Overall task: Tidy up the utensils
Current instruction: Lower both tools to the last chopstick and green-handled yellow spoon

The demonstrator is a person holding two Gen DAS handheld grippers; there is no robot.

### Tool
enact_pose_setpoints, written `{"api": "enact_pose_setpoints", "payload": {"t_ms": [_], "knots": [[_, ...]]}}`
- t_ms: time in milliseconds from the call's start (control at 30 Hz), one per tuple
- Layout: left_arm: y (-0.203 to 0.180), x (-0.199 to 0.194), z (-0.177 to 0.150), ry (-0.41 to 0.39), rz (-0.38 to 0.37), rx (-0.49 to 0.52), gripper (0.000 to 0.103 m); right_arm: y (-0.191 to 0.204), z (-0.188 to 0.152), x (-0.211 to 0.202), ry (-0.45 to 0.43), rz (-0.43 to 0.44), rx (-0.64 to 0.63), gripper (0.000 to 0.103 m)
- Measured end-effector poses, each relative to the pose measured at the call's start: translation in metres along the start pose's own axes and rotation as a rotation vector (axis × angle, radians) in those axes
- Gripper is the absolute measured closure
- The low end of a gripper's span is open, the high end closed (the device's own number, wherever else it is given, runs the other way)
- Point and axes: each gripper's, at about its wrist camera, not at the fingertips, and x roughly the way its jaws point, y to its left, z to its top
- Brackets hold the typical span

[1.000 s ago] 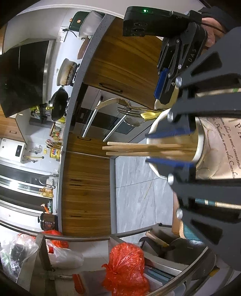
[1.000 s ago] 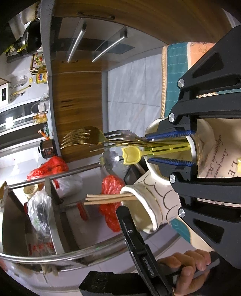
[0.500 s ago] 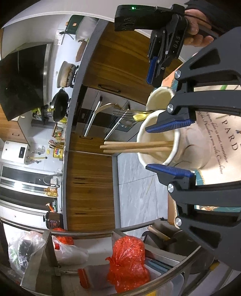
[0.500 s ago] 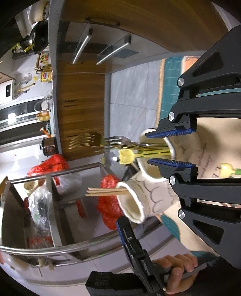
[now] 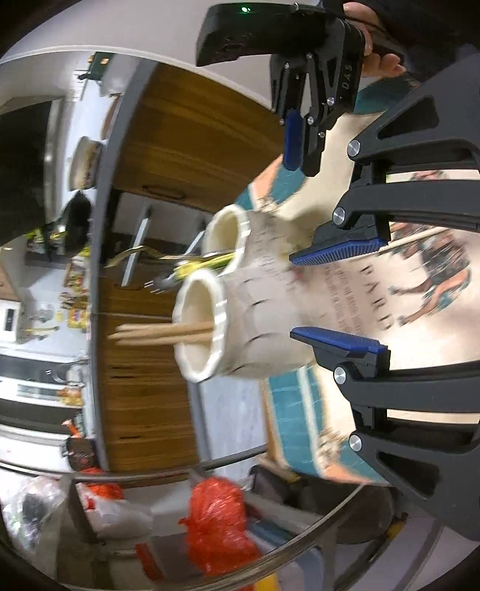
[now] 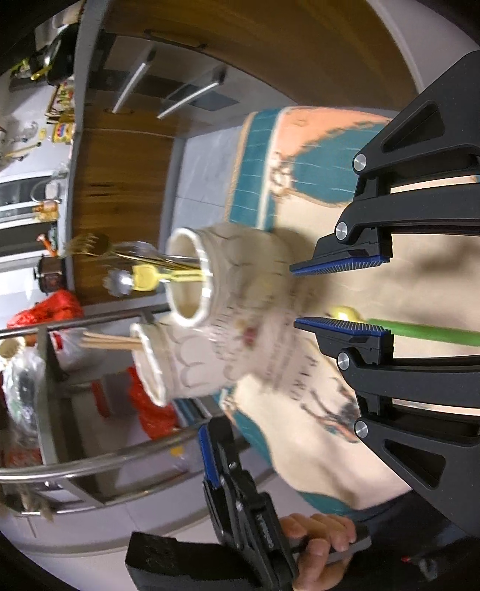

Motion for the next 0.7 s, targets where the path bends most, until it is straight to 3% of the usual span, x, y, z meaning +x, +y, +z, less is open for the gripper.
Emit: {"api": "enact_pose_setpoints", "payload": {"t_ms": [300,500,700], "knots": [[-0.03,0.029,-0.035,0.179,-0.058,0.051,0.068,0.018,-0.024,0.001,0.105,0.037,-0.046,0.075],[-0.045,0.043,-0.053,0.267,-0.051,0.117,0.069,0.029,-0.031,0.007,0.173,0.046,-0.078,0.075],[-0.042,0.047,-0.057,0.31,-0.017,0.156,0.092,0.03,-0.029,0.025,0.264,0.048,-0.102,0.075]]}}
